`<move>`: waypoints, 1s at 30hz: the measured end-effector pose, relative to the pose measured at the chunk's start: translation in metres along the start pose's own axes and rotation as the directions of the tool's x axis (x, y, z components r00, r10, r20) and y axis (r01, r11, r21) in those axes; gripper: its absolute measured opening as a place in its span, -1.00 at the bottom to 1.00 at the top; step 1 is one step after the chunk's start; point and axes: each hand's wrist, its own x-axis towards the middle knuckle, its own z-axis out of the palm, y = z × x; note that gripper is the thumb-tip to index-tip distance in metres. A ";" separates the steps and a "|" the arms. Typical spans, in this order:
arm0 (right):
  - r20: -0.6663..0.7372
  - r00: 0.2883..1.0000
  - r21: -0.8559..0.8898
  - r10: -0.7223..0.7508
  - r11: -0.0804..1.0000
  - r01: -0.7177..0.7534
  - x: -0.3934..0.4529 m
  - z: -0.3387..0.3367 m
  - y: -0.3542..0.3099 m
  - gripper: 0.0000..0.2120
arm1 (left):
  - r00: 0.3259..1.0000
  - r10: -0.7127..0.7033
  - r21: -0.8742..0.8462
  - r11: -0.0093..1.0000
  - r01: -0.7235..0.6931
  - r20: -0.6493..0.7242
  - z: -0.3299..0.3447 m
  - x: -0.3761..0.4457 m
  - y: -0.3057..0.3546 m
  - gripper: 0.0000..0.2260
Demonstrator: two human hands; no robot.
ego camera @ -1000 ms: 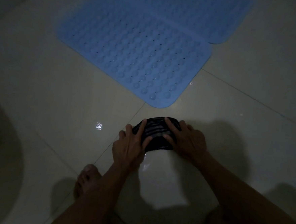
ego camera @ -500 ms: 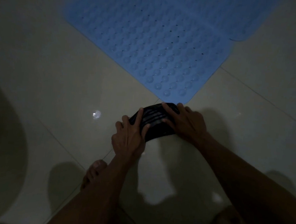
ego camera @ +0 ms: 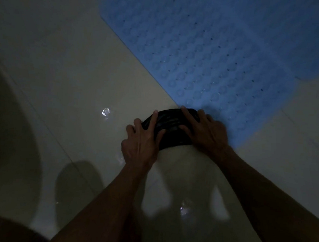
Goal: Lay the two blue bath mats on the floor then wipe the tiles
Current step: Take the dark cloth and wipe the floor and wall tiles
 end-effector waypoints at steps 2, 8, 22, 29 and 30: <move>-0.017 1.000 -0.029 0.012 0.999 -0.013 0.016 -0.001 -0.010 -0.45 | 0.999 -0.037 -0.040 0.999 0.037 -0.007 -0.003 0.011 -0.007 -0.46; 0.074 0.990 -0.050 0.120 0.992 -0.117 0.045 -0.002 -0.044 -0.42 | 0.998 -0.050 -0.126 0.991 0.055 0.041 -0.012 0.034 -0.021 -0.47; 0.022 0.999 -0.035 0.035 0.999 -0.034 0.125 0.009 -0.071 -0.50 | 0.989 -0.101 -0.176 0.977 0.119 0.110 -0.041 0.097 -0.047 -0.48; 0.001 0.992 -0.046 -0.129 0.991 0.128 0.176 0.013 -0.070 -0.51 | 0.987 -0.150 -0.036 0.988 0.152 0.061 -0.058 0.130 -0.055 -0.50; -0.001 0.988 -0.035 -0.152 0.988 0.152 0.187 0.014 -0.071 -0.52 | 0.982 -0.181 -0.018 0.983 0.183 0.054 -0.062 0.136 -0.057 -0.50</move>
